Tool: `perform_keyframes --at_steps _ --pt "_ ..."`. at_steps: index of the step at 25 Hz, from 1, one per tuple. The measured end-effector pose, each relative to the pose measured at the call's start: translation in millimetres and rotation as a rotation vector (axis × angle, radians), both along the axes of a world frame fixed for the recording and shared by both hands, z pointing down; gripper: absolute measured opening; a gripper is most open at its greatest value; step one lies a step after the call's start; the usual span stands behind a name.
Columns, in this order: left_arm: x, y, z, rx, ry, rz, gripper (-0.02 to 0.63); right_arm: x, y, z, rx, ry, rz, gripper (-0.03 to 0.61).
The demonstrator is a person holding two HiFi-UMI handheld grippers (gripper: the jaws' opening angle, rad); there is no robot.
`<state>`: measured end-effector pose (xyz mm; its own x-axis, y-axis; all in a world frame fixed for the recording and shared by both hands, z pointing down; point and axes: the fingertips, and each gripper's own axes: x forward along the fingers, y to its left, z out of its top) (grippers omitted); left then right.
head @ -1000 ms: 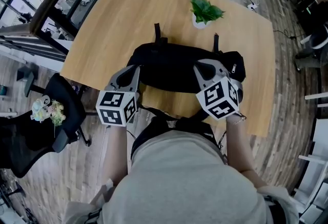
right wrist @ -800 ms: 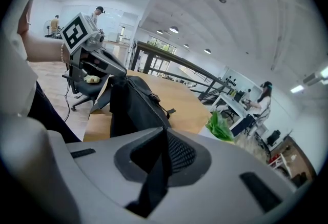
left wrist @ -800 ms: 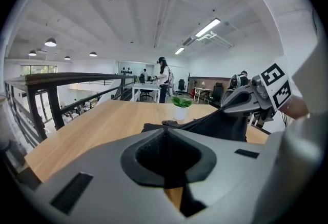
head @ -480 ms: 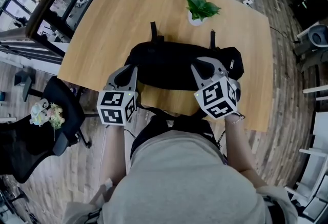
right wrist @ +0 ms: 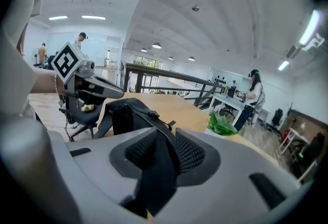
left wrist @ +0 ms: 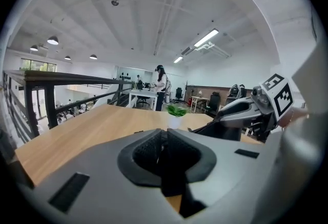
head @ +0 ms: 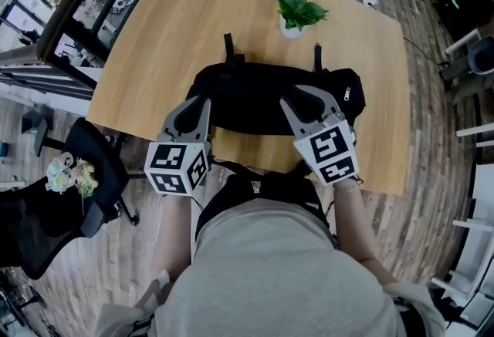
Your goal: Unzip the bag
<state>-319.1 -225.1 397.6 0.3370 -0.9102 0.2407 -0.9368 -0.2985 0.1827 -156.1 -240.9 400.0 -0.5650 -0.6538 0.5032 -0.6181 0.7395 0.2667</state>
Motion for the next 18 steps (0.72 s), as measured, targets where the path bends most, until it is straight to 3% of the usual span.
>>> perform_keyframes --at_steps 5,9,12,18 --pt "27.2 -2.0 0.9 -0.012 0.061 0.062 0.023 -5.9 3.0 -9.9 -0.060 -0.229 0.039 0.111" --pt "49.1 -0.2 3.3 -0.042 0.116 0.139 0.021 -9.3 9.0 -18.8 -0.121 -0.377 0.046 0.069" --pt "66.6 0.6 -1.4 -0.047 0.155 0.190 0.021 -7.8 16.5 -17.7 -0.171 -0.451 0.040 0.008" --pt "93.6 3.9 6.7 -0.094 0.107 0.245 0.020 3.3 31.0 -7.0 -0.218 -0.523 0.079 0.006"
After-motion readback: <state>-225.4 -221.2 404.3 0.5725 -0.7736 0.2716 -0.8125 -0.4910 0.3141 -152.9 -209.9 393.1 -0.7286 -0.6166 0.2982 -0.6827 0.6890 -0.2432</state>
